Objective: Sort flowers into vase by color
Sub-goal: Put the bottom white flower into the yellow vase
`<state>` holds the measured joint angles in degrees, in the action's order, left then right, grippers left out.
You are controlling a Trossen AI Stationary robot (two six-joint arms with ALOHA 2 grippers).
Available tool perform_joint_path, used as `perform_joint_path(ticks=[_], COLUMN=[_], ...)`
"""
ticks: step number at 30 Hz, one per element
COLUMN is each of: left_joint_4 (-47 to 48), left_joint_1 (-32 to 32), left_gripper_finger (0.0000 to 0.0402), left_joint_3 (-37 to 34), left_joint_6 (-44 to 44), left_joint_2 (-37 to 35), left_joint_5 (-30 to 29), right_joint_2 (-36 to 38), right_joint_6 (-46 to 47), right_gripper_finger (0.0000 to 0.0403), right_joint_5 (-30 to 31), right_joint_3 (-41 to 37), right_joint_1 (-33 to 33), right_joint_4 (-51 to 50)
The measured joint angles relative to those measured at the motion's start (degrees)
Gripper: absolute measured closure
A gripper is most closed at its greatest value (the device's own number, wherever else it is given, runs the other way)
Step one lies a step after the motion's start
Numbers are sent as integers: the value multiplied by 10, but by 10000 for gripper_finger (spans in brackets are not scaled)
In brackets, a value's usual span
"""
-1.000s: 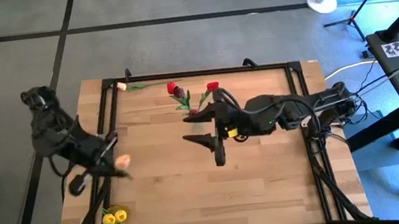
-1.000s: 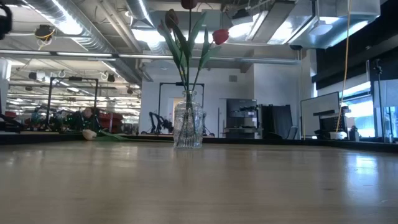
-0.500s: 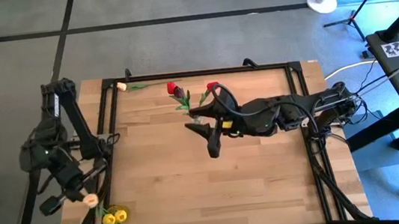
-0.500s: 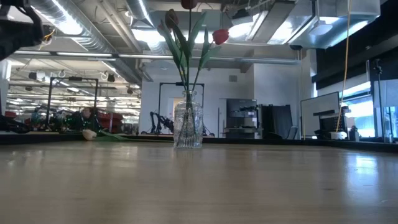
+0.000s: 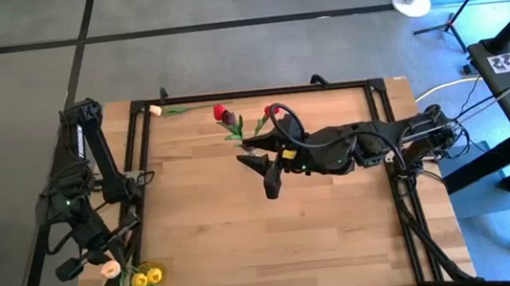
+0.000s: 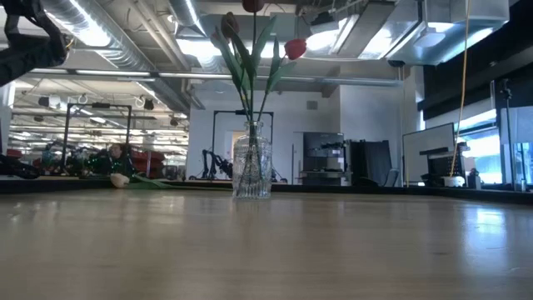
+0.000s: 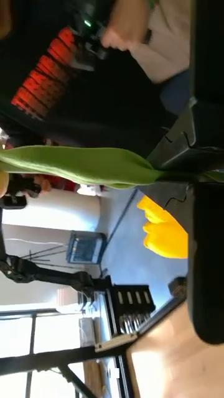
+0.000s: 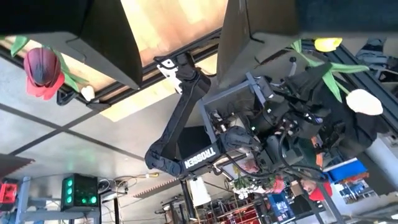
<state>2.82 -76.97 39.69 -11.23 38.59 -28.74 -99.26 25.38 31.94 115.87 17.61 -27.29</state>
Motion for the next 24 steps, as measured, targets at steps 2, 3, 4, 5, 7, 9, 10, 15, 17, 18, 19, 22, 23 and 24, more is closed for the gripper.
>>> perform_joint_path(ticks=[2, 3, 4, 5, 7, 9, 10, 15, 17, 18, 19, 22, 23, 24], left_joint_4=[4, 7, 13, 21, 37, 50, 57, 58, 61, 65, 74, 107, 116, 123], left_joint_1=[0, 0, 0, 0, -1, -3, -5, -8, -8, -8, -8, -8, -8, -7], left_gripper_finger=[399, 399, 399, 399, 399, 398, 396, 361, 346, 339, 333, 315, 309, 303], left_joint_3=[0, 0, 0, 0, 0, 0, 0, 0, 0, 0, 1, 1, 1, 1], left_joint_6=[13, 16, 17, 17, 7, -11, -23, -91, -124, -142, -162, -223, -244, -264], left_joint_2=[-1, -1, -2, -2, -1, 0, 1, 0, 0, 0, -1, 0, 0, 0], left_joint_5=[-4, -5, -5, -4, 0, 10, 12, 7, 2, -2, -3, -3, -3, -3], right_joint_2=[0, 0, 0, 0, 0, 0, 0, 0, 0, 0, 0, 0, 0, 0], right_joint_6=[15, 20, 27, 30, 35, 35, 35, 29, 28, 28, 29, 28, 28, 27], right_gripper_finger=[198, 198, 198, 198, 198, 198, 198, 198, 198, 198, 198, 198, 198, 198], right_joint_5=[0, 0, 0, 0, 0, -8, -20, -55, -56, -56, -58, -79, -86, -93], right_joint_3=[0, 0, 0, 0, 0, 0, 0, 0, 0, 0, 0, 0, 0, 0], right_joint_1=[0, 0, 0, 0, 0, 0, 0, 0, 0, 0, 0, 0, 0, 0], right_joint_4=[0, 0, 0, 0, 0, 2, 3, 2, 1, 1, 1, 0, -2, -5])
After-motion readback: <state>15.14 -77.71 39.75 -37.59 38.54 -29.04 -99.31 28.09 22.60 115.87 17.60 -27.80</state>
